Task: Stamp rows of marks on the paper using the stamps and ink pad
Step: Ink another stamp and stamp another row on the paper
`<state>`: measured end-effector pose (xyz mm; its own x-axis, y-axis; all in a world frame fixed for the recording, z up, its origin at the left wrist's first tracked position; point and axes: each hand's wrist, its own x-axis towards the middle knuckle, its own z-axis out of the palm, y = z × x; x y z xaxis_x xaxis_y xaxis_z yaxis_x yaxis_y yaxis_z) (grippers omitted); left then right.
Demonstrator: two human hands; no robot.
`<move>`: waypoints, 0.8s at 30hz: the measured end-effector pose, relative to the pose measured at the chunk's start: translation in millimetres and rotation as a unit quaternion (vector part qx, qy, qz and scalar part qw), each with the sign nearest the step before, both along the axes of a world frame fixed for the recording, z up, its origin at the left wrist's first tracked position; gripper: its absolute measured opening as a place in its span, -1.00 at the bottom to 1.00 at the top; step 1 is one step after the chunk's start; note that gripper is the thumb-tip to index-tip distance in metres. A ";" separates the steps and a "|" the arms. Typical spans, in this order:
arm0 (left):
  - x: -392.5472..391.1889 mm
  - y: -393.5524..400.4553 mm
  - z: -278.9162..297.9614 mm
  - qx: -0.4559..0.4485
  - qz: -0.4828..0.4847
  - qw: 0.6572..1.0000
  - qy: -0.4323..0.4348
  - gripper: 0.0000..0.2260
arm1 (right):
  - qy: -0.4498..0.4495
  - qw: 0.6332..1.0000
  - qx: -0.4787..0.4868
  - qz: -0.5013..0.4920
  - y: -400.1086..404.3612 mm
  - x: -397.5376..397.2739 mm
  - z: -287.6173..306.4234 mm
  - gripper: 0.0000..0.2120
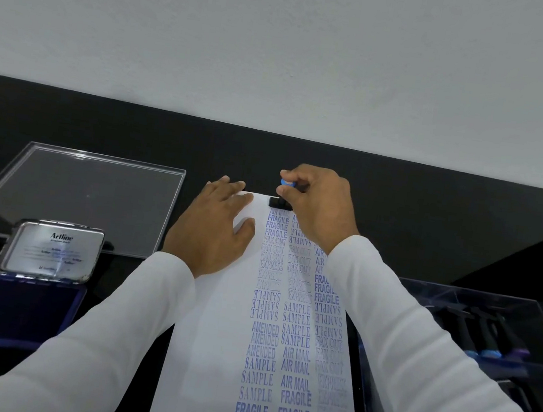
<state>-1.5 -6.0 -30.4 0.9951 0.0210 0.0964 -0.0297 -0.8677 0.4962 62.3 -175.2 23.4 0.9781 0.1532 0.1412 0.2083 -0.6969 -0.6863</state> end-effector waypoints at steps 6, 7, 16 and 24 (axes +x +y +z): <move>0.1 1.3 -0.8 0.001 -0.004 1.000 -0.001 -0.52 | 0.000 1.000 -0.005 0.003 -0.3 0.1 0.7 -0.89; 0.0 1.4 -0.7 0.001 -0.005 1.000 -0.002 -0.52 | 0.003 1.000 -0.003 0.001 0.3 -0.2 0.4 -0.88; 0.1 0.8 -0.7 -0.003 -0.003 1.000 -0.005 -0.53 | 0.017 1.000 0.004 -0.003 0.4 -0.4 1.0 -0.82; -0.4 1.1 -0.6 -0.001 -0.003 1.000 -0.001 -0.53 | 0.021 1.000 0.006 -0.001 0.0 -0.9 2.3 -0.81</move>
